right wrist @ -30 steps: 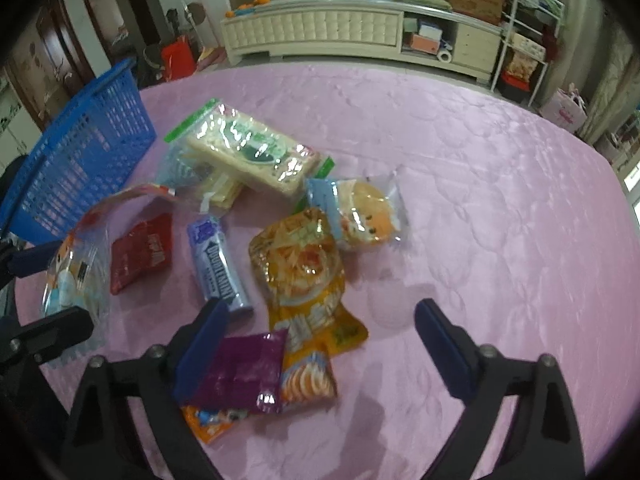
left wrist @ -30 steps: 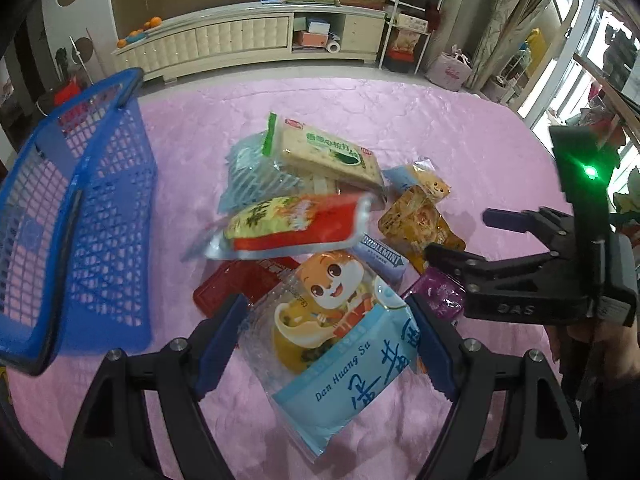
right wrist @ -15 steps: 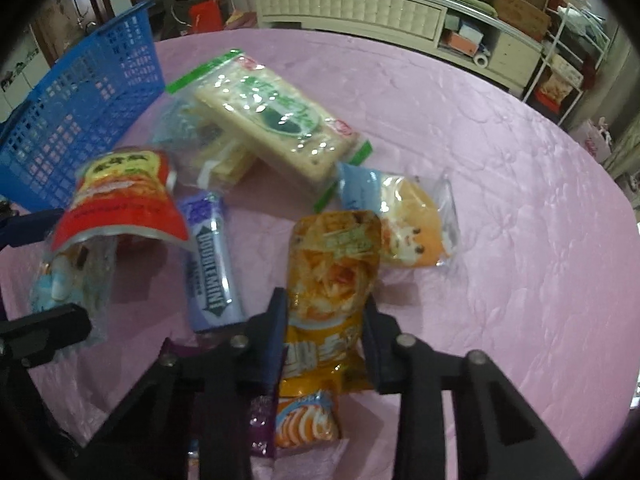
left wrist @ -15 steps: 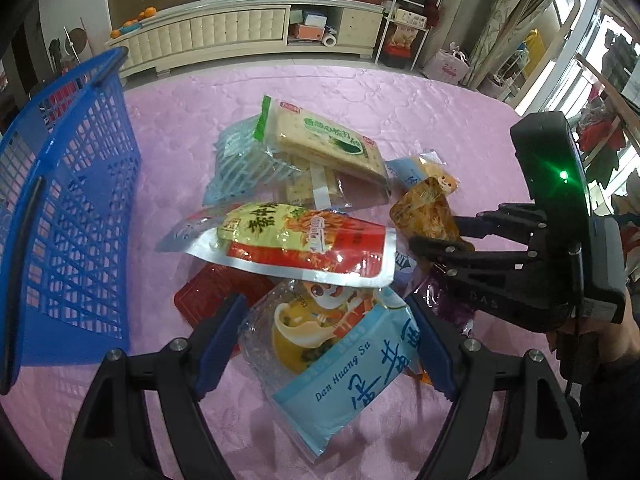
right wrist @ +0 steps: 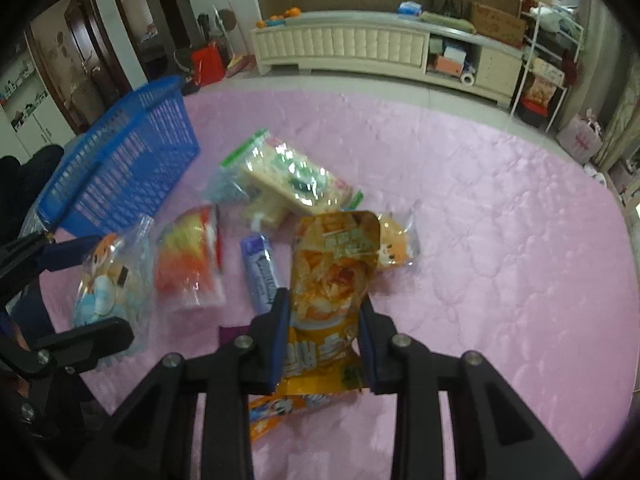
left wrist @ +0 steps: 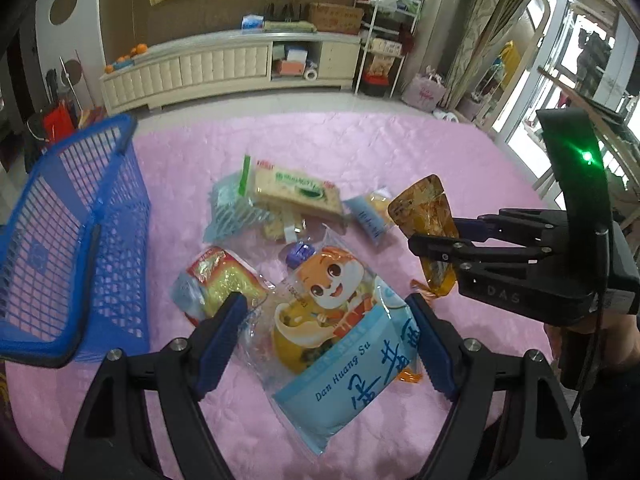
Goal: Organize snacks
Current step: 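Carry both snacks to the blue basket while the left gripper releases its pack inside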
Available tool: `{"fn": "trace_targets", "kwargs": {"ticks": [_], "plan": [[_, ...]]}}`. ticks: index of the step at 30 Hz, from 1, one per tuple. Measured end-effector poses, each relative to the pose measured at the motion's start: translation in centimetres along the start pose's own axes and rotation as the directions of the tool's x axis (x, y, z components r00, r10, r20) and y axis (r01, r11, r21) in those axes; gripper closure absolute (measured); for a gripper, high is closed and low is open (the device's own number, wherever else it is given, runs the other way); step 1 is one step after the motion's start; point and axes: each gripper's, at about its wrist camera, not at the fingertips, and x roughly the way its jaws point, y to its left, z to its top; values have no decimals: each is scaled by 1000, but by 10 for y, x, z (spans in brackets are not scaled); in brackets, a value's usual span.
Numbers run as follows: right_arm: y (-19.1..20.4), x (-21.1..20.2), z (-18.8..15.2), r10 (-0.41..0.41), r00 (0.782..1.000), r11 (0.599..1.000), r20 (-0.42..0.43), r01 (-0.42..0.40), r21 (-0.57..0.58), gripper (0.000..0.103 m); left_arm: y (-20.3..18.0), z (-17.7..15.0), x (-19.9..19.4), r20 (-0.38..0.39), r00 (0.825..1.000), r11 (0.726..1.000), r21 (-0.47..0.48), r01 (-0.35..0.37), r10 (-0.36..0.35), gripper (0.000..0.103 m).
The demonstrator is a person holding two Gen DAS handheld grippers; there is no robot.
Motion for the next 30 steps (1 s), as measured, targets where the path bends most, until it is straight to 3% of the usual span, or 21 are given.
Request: {"fn": "trace_targets", "kwargs": {"ticks": [17, 30], "plan": [[73, -123, -19, -16, 989, 998, 149, 24, -57, 68, 8, -22, -120, 190, 982, 1000, 20, -6, 2, 24], [141, -144, -3, 7, 977, 996, 213, 11, -83, 68, 71, -35, -175, 275, 960, 998, 10, -58, 53, 24]]}}
